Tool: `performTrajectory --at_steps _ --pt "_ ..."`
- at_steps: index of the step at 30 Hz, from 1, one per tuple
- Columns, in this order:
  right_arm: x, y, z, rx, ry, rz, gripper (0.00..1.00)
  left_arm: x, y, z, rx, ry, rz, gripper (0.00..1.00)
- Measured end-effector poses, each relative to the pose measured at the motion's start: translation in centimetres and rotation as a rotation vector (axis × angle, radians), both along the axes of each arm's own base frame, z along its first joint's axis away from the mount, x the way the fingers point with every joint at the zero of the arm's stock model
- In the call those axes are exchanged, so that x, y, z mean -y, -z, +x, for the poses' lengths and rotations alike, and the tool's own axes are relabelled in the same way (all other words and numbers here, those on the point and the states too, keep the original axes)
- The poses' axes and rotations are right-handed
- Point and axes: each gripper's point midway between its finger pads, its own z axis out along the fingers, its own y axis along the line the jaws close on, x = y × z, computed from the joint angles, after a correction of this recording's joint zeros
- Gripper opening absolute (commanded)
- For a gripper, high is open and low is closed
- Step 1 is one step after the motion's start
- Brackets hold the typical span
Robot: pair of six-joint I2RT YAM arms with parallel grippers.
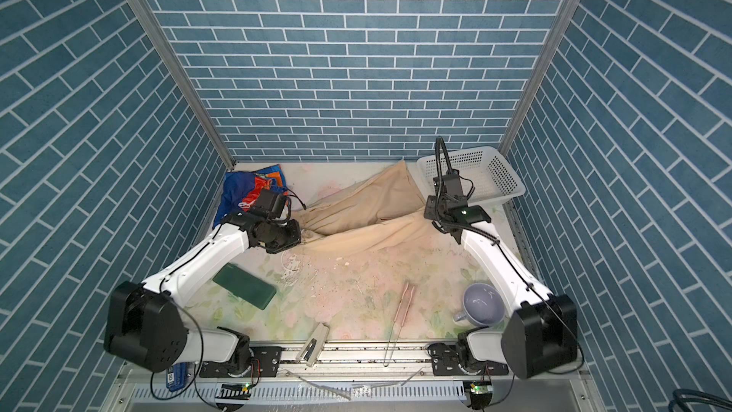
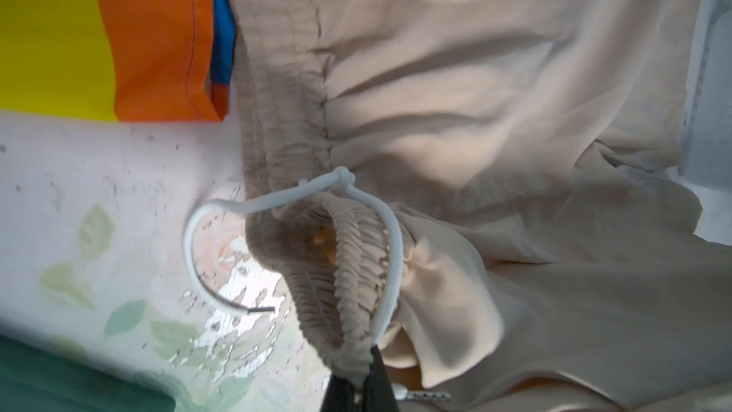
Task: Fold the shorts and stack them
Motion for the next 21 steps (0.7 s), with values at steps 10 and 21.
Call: performTrajectory --at_steps 10,21 --pt "-2.6 7.3 7.3 -0.122 -0.043 -0.019 0.00 0.7 6.4 5.8 -0.134 0.037 0.105 0.00" --pt "-2.6 11.4 4.5 -0.175 -0.074 0.004 0.00 -0.8 5.6 6.2 -0.146 0.012 0.176 0.57"
